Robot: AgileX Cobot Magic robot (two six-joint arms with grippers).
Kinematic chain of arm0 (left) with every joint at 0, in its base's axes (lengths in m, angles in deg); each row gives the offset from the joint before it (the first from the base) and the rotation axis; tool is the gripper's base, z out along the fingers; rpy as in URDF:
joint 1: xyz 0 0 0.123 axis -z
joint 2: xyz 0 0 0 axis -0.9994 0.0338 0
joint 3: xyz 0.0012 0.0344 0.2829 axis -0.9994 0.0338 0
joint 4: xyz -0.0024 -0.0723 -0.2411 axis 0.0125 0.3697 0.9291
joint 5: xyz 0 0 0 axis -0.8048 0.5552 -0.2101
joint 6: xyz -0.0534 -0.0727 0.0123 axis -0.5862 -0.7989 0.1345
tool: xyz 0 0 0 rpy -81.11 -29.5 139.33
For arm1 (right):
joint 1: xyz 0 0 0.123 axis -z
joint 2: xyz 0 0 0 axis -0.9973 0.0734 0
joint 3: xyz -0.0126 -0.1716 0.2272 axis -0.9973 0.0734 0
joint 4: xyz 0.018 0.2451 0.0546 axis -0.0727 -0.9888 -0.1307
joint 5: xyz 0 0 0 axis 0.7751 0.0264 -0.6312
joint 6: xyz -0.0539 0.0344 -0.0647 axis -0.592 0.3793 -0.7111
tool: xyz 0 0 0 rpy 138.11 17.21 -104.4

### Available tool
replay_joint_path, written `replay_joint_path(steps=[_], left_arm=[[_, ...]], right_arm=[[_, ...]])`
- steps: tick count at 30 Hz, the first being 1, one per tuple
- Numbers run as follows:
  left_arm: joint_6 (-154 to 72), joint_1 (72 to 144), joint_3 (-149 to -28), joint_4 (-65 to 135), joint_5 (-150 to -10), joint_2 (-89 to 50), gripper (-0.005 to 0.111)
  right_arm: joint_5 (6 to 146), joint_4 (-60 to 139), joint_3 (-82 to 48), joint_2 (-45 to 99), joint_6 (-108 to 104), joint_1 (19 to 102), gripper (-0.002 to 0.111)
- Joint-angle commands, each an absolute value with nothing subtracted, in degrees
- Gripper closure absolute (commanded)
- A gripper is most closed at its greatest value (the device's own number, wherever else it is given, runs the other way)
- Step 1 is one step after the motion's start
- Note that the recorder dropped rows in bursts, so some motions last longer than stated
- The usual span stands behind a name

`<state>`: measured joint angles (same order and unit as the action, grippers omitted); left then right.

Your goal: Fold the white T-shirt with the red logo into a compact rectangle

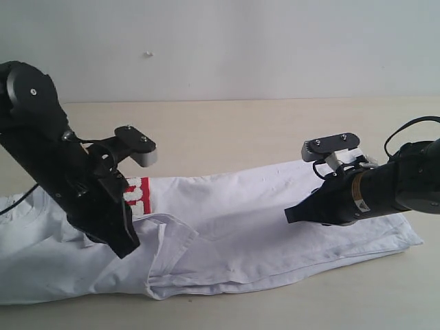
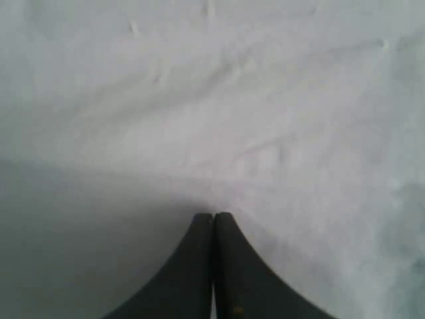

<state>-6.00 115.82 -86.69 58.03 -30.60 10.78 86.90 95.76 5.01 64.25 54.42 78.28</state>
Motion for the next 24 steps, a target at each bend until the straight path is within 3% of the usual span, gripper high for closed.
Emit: replay_joint_path(steps=[1,24], left_arm=[[-4.2,116.8,-86.8,60.6,-33.8,13.6,0.107],[-9.5,115.9,-86.8,45.8,-50.6,20.3,0.107]], right_arm=[[86.7,96.1,5.3,63.7,54.4,78.4,0.108],[86.7,96.1,5.3,63.7,54.4,78.4,0.108]])
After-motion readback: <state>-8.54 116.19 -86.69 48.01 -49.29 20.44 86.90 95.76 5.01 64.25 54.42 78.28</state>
